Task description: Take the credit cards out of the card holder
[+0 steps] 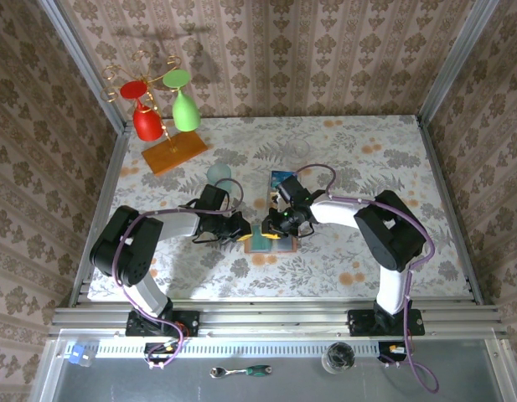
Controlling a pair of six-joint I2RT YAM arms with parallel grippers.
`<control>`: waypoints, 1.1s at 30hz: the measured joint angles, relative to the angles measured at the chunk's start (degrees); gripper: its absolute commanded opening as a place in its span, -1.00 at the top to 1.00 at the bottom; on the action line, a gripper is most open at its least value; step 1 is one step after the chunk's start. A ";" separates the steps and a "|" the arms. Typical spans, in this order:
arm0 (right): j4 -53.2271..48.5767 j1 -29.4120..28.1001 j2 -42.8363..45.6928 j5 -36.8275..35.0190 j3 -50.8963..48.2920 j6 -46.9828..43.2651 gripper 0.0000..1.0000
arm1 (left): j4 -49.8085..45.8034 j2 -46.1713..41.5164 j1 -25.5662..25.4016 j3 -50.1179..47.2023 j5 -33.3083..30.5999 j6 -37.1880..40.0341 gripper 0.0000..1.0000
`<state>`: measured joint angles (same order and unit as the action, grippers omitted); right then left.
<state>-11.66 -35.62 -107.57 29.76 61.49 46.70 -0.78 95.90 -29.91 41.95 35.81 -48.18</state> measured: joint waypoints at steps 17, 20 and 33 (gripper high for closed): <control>-5.07 -0.07 -0.22 -2.99 2.12 -2.84 0.53 | -0.04 0.00 0.00 0.02 0.00 0.24 0.79; -5.31 -0.07 0.20 -3.56 2.12 -3.04 0.53 | -0.09 0.00 0.00 0.04 0.00 0.35 0.79; -5.75 -0.07 4.04 -5.35 2.01 -3.45 0.51 | -2.49 -0.94 0.00 1.05 -0.28 0.70 0.73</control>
<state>-17.41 -35.68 -103.53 24.40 63.51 43.24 -3.27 94.96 -29.91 43.00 35.53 -47.48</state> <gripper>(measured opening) 0.243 0.135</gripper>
